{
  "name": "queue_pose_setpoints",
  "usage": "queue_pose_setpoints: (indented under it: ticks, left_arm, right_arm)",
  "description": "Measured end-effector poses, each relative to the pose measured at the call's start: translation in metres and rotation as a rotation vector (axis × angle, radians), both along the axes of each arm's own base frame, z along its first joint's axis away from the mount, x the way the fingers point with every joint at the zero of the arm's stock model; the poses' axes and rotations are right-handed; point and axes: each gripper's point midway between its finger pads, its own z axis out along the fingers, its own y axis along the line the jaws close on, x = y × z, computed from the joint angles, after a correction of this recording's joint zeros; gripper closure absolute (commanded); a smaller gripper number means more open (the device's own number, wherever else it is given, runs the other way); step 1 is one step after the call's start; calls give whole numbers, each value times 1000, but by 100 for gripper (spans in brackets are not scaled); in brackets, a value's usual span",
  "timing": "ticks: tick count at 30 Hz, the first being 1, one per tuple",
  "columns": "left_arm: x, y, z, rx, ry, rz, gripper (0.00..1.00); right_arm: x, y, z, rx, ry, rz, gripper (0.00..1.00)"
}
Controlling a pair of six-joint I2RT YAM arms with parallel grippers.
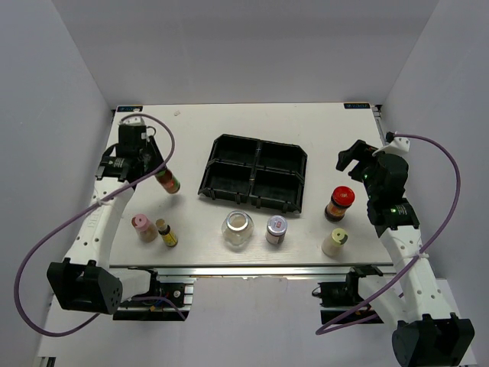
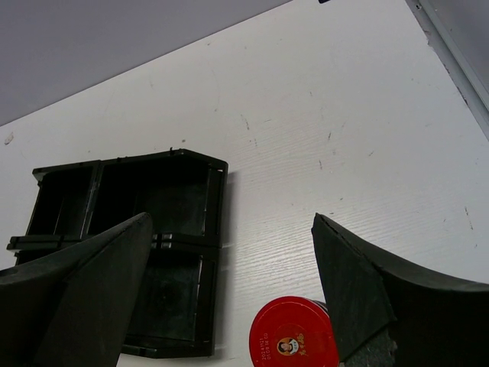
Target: Organize the condiment bottles
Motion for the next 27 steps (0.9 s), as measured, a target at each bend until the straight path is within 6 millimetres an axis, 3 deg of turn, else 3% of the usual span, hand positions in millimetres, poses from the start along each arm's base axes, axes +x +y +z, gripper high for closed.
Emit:
queue_pose_setpoints:
  ticks: [5,10,18,21,27]
  left_arm:
    - [26,-15,47,-79,-122,-24,100]
    - [54,-39,68,-138,-167,-59,100]
    - [123,-140,95,-112,-228,-239,100]
    - [146,-172,94,-116,-246,-291,100]
    - [178,-193,65,-90,-209,-324,100]
  right_arm:
    - [0,-3,0,-5,0,-15,11]
    - [1,-4,-1,-5,4,-23,11]
    - [1,-5,-1,-7,4,-29,11]
    - [1,-5,-1,-7,4,-30,11]
    - [1,-8,-2,-11,4,-44,11]
